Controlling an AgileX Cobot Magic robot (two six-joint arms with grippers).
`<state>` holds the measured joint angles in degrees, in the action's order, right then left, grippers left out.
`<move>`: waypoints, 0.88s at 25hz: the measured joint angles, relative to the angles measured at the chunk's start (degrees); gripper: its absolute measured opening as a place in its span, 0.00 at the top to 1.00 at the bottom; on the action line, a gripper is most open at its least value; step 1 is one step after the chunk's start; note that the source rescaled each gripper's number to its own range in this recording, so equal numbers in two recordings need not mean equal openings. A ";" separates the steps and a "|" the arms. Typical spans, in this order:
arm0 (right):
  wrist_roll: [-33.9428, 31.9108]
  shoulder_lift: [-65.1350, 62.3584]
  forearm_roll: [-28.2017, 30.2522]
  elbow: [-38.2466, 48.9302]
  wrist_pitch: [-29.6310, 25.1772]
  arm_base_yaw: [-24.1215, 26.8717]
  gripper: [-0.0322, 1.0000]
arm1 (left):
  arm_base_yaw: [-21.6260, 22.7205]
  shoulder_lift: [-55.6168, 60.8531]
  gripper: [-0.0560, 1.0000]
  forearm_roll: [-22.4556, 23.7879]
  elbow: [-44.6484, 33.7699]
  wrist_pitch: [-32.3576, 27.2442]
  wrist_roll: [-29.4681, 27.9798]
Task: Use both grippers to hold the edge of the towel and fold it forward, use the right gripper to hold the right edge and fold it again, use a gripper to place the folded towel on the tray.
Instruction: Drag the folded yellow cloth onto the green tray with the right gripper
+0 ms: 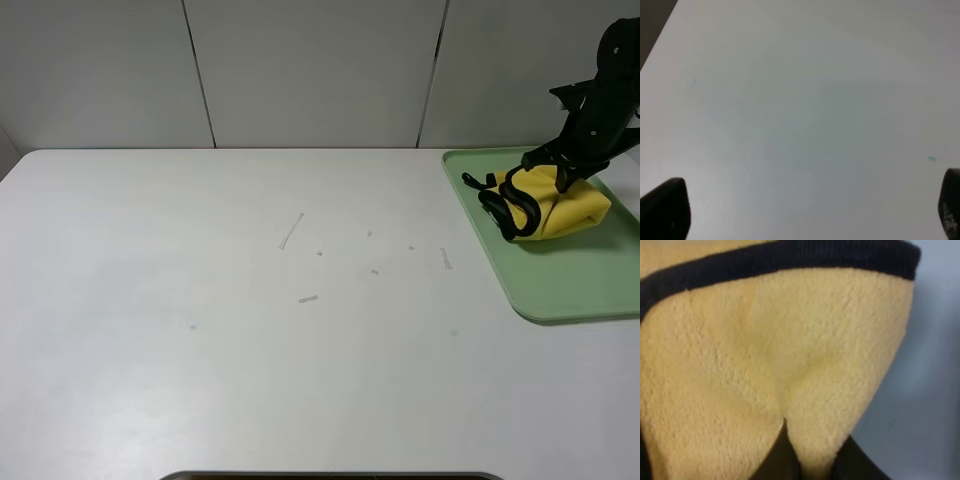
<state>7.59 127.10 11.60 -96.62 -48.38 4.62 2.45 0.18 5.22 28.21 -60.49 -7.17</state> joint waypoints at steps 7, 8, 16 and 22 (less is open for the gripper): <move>0.00 0.00 0.64 0.00 1.45 0.00 0.84 | 0.00 0.00 0.00 0.00 0.00 0.00 0.00; 0.00 0.00 0.98 0.00 1.57 0.00 0.73 | 0.00 0.00 0.00 0.00 0.00 0.00 0.00; -8.17 0.00 2.53 0.00 1.59 0.00 0.02 | 0.00 0.00 0.00 0.00 0.00 0.00 0.00; -8.72 0.00 2.55 0.00 0.31 0.00 0.01 | 0.00 0.00 0.00 0.00 0.00 0.00 0.00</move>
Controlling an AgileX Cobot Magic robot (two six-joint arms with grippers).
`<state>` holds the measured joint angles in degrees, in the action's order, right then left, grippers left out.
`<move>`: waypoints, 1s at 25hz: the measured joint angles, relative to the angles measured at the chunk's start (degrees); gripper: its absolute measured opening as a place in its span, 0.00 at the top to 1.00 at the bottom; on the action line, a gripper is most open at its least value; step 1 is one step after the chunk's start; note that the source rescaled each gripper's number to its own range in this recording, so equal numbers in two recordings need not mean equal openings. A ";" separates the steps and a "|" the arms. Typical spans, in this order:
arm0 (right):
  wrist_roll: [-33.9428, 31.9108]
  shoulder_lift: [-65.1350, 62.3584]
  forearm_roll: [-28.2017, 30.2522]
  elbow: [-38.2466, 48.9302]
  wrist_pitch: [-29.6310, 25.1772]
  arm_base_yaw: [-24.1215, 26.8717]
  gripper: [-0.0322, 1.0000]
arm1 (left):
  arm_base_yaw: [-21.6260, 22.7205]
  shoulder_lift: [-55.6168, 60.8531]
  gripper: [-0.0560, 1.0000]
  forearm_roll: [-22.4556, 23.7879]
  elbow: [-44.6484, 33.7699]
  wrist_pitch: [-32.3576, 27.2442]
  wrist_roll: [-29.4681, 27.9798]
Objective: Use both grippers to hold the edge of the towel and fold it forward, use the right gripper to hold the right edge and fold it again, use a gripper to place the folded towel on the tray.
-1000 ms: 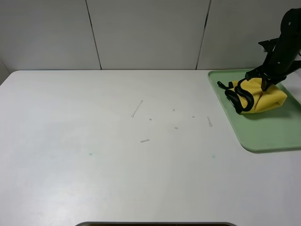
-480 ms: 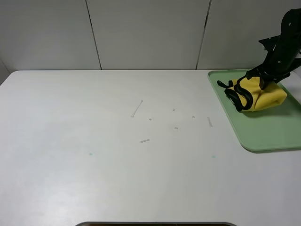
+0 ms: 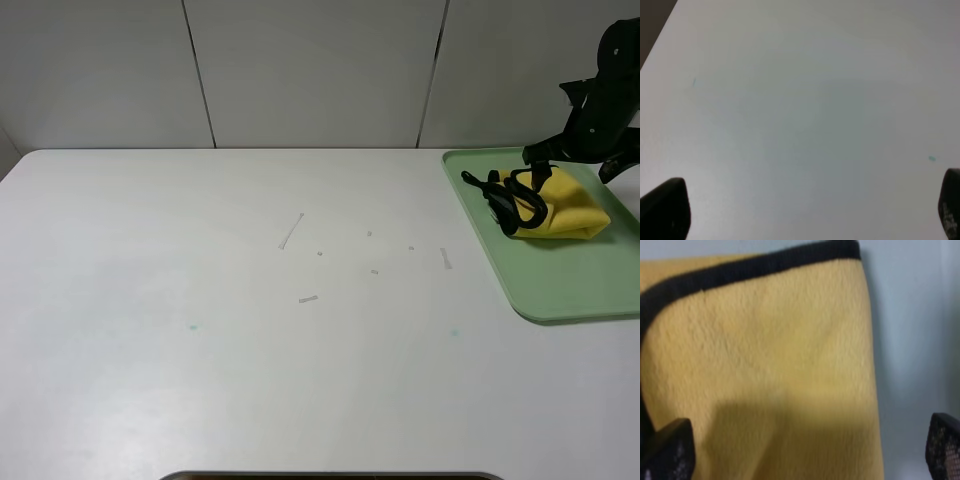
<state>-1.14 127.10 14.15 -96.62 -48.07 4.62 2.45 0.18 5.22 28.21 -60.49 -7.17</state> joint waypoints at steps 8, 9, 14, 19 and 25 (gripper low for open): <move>-0.06 -4.43 -2.81 0.00 -5.26 0.00 0.00 | 0.00 0.00 0.00 0.00 0.00 0.00 0.00; -0.06 -5.47 -3.77 0.00 -6.16 0.00 0.00 | 0.00 0.00 0.00 0.00 0.00 0.00 0.00; -0.06 -10.07 -9.17 0.00 -13.28 0.00 0.00 | 0.00 0.00 0.00 0.00 0.00 0.00 0.00; -0.06 -13.50 -11.77 0.00 -20.26 0.00 0.00 | 0.00 0.00 0.00 0.00 0.00 0.00 0.00; -0.06 -17.86 -13.23 1.80 -21.20 0.00 0.00 | 0.00 0.00 0.00 0.00 0.00 0.00 0.00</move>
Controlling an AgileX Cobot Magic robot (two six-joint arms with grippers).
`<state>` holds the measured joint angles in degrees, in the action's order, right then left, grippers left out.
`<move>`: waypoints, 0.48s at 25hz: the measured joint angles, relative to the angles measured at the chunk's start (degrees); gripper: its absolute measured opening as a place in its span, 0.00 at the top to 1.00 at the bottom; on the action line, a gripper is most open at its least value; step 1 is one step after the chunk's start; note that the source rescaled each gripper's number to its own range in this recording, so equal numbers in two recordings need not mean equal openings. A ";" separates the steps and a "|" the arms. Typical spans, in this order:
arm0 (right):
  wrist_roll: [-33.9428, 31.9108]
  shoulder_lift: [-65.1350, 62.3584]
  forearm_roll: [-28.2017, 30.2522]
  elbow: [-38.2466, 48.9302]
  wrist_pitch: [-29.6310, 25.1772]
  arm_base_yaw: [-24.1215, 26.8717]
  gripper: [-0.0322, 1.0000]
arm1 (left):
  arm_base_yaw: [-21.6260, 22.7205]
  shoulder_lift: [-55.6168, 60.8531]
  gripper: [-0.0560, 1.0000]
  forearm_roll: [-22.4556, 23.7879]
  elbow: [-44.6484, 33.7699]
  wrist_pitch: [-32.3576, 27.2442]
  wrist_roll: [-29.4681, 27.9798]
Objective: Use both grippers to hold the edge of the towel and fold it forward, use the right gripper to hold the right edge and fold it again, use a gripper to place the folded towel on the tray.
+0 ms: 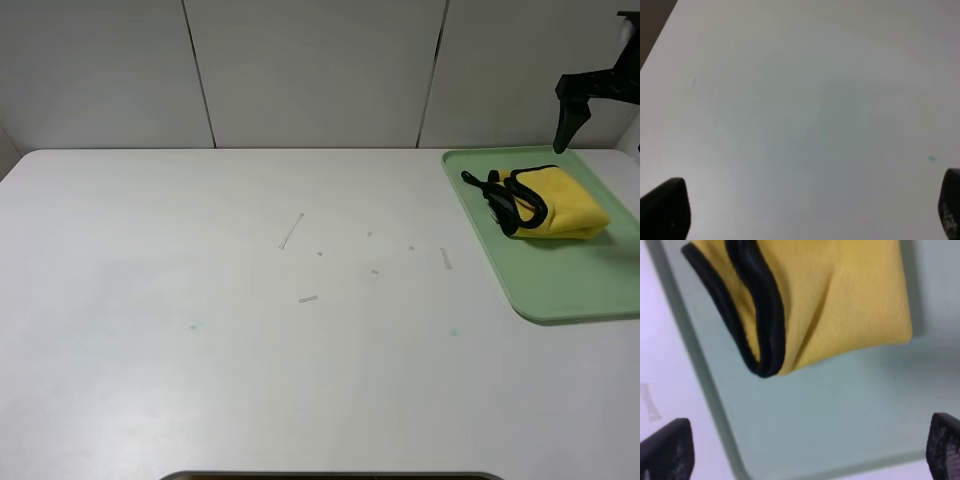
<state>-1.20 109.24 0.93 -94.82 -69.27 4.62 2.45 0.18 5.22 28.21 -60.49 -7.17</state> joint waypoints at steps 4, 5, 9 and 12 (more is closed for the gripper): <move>0.05 -4.93 -0.60 4.46 0.00 0.00 0.00 | 0.00 0.00 0.00 0.00 0.00 0.00 0.00; 0.05 -6.15 -0.93 5.69 0.00 0.00 0.00 | 0.00 0.00 0.00 0.00 0.00 0.00 0.00; 0.05 -11.96 -1.44 11.62 -0.07 0.00 0.00 | 0.00 0.00 0.00 0.00 0.00 0.00 0.00; 0.05 -16.78 -1.87 15.94 -0.07 0.00 0.00 | 0.00 0.00 0.00 0.00 0.00 0.00 0.00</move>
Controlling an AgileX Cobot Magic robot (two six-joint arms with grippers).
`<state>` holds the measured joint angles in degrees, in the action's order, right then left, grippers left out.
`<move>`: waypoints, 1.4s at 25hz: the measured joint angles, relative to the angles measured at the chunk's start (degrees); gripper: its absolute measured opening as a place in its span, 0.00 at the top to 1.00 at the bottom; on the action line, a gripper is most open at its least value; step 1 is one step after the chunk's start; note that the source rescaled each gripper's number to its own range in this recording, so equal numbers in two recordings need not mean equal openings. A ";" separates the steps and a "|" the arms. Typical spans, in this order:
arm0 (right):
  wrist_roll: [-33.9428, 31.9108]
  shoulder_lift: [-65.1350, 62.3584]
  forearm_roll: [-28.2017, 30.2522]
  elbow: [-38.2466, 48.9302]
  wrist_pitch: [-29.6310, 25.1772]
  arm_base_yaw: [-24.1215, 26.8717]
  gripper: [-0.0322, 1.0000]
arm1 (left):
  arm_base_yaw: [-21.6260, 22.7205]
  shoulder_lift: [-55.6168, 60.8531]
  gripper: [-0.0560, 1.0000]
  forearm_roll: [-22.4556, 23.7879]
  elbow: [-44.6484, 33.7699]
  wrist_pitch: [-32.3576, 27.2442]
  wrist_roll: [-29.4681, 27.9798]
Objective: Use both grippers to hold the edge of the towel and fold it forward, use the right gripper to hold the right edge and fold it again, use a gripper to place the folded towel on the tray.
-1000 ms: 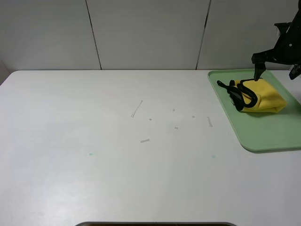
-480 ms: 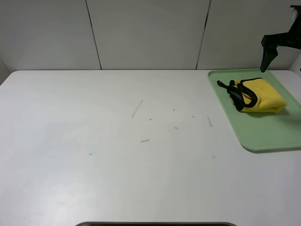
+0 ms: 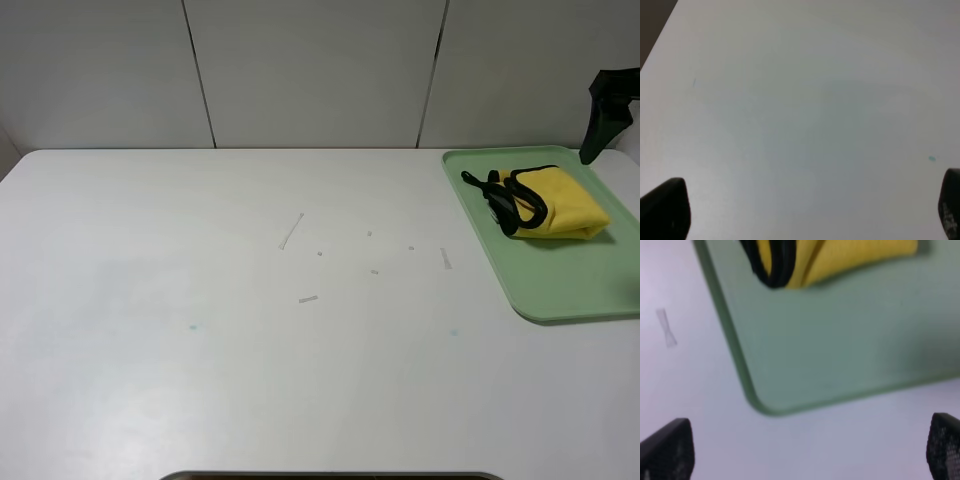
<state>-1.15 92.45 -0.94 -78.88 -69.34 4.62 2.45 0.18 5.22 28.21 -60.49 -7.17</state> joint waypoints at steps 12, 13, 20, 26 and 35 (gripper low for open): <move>0.00 -24.45 -0.13 18.15 -0.07 0.00 0.00 | 0.00 0.00 0.00 0.06 0.00 0.00 0.00; 0.00 -26.71 -0.13 19.80 -0.07 0.00 0.00 | 0.00 0.00 0.00 0.06 0.00 0.00 0.00; 0.00 -42.74 -0.17 30.97 -0.19 0.00 0.00 | 0.00 0.00 0.00 0.06 0.00 0.00 0.00; 0.00 -57.75 -0.36 37.63 -0.30 0.00 0.00 | 0.00 0.00 0.00 0.06 0.00 0.00 0.00; -0.05 -80.90 -0.36 44.04 0.46 0.00 0.00 | 0.00 0.00 0.00 0.06 0.00 0.00 0.00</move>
<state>-1.20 11.55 -1.30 -34.84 -68.88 4.62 2.45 0.18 5.28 28.21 -60.49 -7.17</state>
